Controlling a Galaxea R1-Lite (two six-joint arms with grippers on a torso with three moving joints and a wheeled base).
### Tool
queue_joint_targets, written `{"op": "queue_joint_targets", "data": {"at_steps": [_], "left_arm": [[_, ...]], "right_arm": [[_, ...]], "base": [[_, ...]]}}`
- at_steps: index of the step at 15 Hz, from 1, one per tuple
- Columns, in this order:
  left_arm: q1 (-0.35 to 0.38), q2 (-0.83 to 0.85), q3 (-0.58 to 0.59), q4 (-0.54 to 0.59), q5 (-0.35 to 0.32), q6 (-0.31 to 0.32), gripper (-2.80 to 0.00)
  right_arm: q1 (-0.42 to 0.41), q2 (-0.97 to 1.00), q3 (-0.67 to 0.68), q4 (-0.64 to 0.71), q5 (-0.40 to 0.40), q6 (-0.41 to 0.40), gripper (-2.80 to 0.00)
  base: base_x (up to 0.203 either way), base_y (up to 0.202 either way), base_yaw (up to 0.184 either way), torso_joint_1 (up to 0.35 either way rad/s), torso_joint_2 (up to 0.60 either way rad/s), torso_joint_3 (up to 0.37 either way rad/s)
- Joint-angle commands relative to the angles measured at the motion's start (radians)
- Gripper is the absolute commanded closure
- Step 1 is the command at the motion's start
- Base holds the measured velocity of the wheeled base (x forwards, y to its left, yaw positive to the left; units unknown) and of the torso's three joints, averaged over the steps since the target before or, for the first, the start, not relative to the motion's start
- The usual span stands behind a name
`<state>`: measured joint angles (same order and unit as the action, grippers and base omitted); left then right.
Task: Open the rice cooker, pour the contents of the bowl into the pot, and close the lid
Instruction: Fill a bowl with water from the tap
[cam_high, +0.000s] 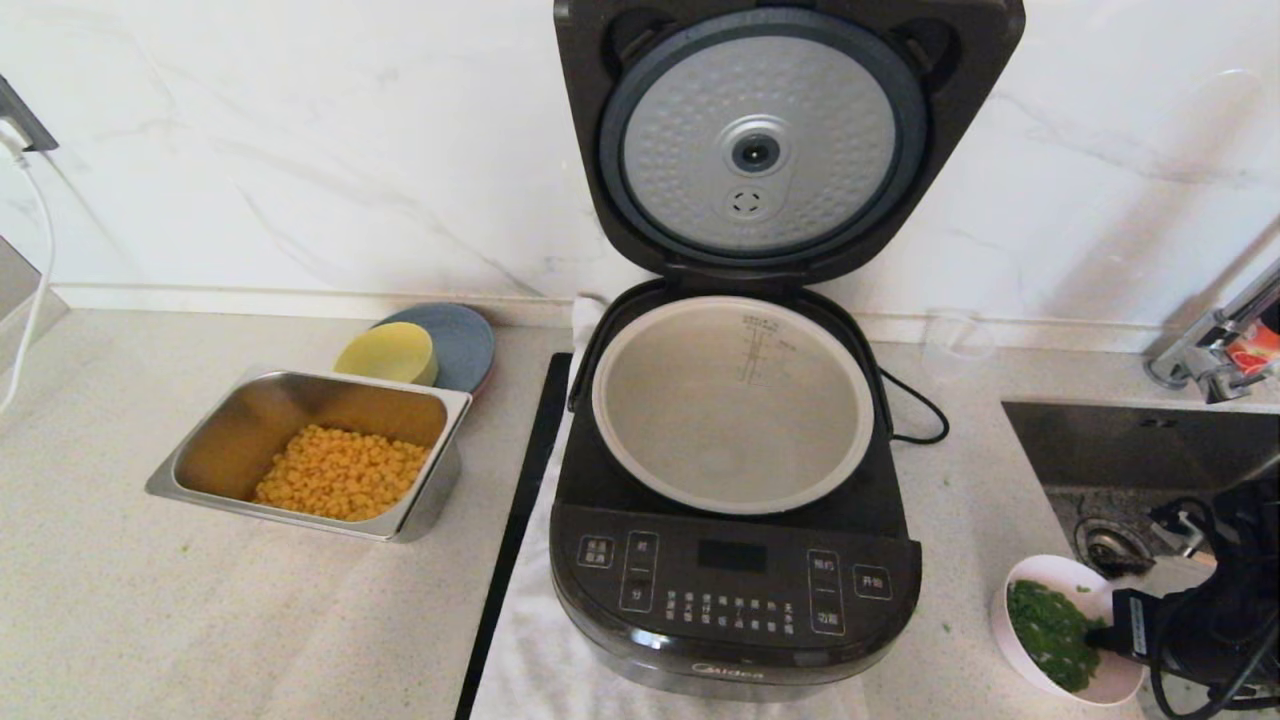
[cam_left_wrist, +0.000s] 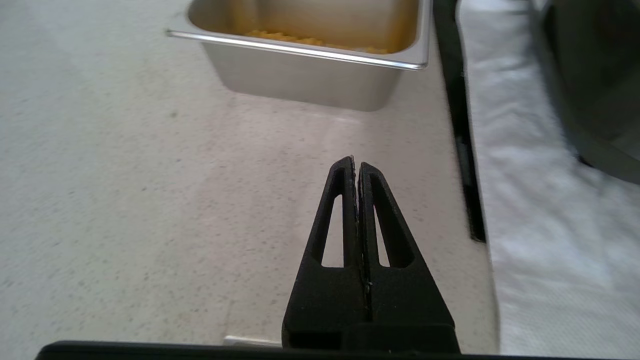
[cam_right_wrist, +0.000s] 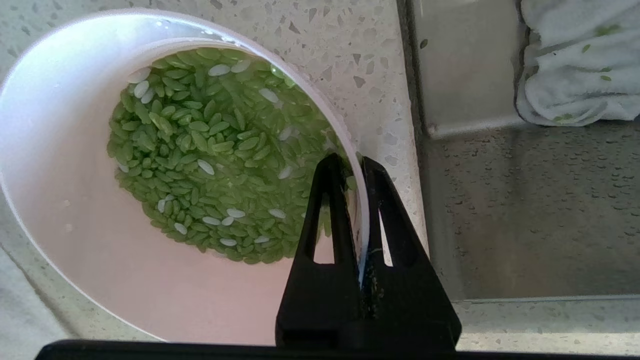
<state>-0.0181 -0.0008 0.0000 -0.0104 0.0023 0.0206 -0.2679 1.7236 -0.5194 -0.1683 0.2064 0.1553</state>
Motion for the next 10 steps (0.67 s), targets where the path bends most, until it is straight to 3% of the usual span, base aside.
{"op": "queue_joint_targets", "data": {"at_steps": [1, 6, 10], "left_arm": [[0.000, -0.001, 0.008, 0.000, 0.001, 0.001, 0.00], [0.000, -0.001, 0.008, 0.000, 0.001, -0.001, 0.00], [0.000, -0.001, 0.008, 0.000, 0.001, 0.000, 0.00]], "right_arm": [[-0.001, -0.008, 0.001, 0.001, -0.001, 0.002, 0.00], [-0.009, -0.081, -0.013, 0.013, 0.020, 0.071, 0.00], [-0.085, -0.103, -0.056, 0.069, 0.042, 0.075, 0.00]], "base": [[0.000, 0.000, 0.000, 0.000, 0.00, 0.000], [0.000, 0.000, 0.000, 0.000, 0.00, 0.000], [0.000, 0.000, 0.000, 0.000, 0.00, 0.000]]}}
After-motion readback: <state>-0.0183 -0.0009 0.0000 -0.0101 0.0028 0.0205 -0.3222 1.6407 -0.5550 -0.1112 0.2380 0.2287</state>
